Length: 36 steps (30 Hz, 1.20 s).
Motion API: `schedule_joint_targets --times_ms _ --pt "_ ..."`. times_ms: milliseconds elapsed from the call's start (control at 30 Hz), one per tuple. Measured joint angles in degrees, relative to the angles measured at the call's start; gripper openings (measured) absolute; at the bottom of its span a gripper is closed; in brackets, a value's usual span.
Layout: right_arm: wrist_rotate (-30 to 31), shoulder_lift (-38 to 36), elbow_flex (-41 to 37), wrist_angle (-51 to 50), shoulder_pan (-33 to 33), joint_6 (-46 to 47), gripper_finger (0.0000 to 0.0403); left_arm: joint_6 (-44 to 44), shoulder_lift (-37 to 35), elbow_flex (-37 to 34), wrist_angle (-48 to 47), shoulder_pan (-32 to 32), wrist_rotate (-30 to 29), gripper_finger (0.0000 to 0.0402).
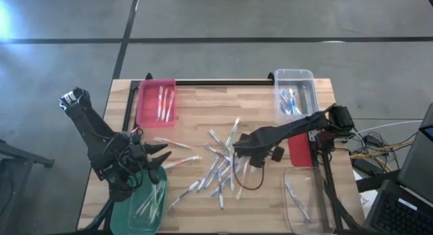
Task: Pick & Place Toothbrushes
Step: Put the orange toothbrush into the pink bin
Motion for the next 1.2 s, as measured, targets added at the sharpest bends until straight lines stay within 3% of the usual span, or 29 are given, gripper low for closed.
schedule_joint_targets --times_ms 200,333,567,967,1200 --pt "0.0 -0.2 6.2 5.1 2.8 22.2 0.0017 0.0 0.0 0.0 0.0 0.0 0.0 0.0152" --pt "-0.1 -0.9 9.1 9.5 4.4 31.6 0.0017 0.0 0.0 0.0 0.0 0.0 0.0 0.0152" --pt "-0.1 -3.4 8.9 21.7 5.4 38.1 0.0017 0.0 0.0 0.0 0.0 0.0 0.0 0.0152" --pt "-1.2 -4.3 -6.7 69.6 3.3 38.1 0.0013 0.0 0.0 0.0 0.0 0.0 0.0 0.0152" --pt "-6.0 -5.1 -11.1 84.7 -0.7 46.2 0.0013 0.0 0.0 0.0 0.0 0.0 0.0 0.0152"
